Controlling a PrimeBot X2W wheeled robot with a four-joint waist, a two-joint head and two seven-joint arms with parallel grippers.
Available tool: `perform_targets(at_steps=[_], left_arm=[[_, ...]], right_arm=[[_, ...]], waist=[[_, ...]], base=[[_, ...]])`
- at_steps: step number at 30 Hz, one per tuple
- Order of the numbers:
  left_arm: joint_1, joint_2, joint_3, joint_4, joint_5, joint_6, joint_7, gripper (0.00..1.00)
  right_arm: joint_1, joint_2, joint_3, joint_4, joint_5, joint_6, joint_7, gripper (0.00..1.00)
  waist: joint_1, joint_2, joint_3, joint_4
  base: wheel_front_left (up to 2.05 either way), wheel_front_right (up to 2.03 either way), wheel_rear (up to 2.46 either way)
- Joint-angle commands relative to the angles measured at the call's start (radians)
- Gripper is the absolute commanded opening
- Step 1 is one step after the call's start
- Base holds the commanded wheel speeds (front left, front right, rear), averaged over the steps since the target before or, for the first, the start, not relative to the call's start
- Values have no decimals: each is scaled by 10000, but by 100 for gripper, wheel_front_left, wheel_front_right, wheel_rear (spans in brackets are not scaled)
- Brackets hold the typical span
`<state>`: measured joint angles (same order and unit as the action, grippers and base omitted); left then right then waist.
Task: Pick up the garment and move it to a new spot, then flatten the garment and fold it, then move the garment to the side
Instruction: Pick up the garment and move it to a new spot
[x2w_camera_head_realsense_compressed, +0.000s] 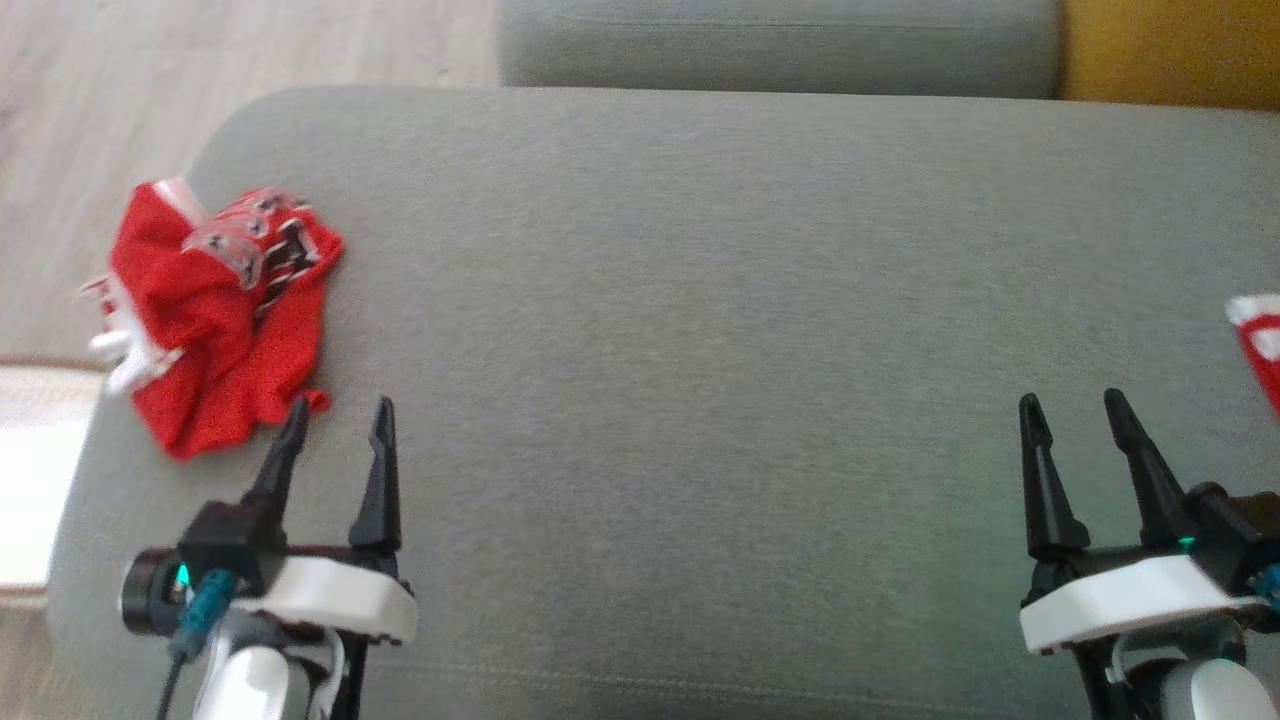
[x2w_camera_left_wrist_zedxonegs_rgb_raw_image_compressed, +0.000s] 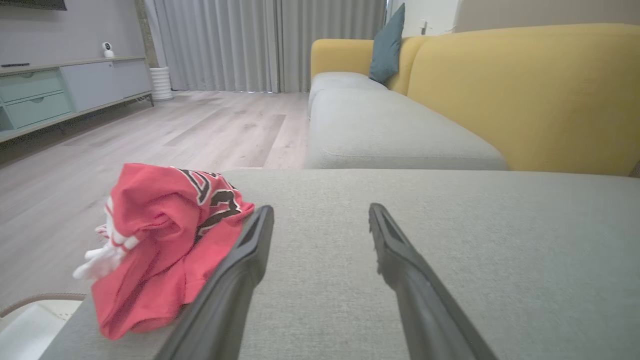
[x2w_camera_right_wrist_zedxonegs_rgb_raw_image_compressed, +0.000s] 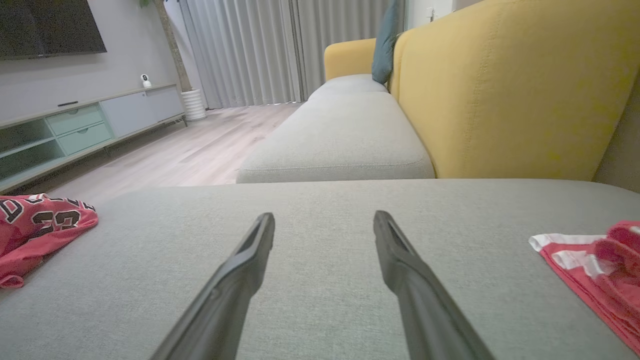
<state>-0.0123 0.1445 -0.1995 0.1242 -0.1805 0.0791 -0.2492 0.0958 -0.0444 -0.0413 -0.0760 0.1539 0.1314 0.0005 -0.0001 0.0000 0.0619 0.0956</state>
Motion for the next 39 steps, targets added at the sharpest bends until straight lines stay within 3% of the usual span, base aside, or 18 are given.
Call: perform_targets(at_steps=[1, 9, 19, 30, 39], left_arm=[[-602, 94, 497, -234, -123, 98, -104, 100], [-955, 35, 745, -83, -207, 87, -122, 100], [-1053, -50, 1013, -130, -122, -85, -124, 100], [-1323, -286, 1329, 23, -106, -352, -125, 100], [-3410, -448, 1785, 2318, -804, -997, -125, 100]], right_arm=[[-359, -59, 302, -472, -56, -7, 49, 100], [-687, -58, 663, -695, -278, -7, 285, 100], [-751, -58, 840, -754, -241, -7, 395, 100], [-996, -58, 891, -969, -384, -7, 612, 100], [-1556, -58, 977, -1529, -942, -7, 1278, 100]], waist=[[1, 0, 162, 727], [1, 0, 209, 2200], [1, 0, 183, 3052], [1, 0, 739, 3101], [1, 0, 2234, 2608]], base=[[0, 0, 0], [0, 0, 0], [0, 0, 0], [0, 0, 0], [0, 0, 0]])
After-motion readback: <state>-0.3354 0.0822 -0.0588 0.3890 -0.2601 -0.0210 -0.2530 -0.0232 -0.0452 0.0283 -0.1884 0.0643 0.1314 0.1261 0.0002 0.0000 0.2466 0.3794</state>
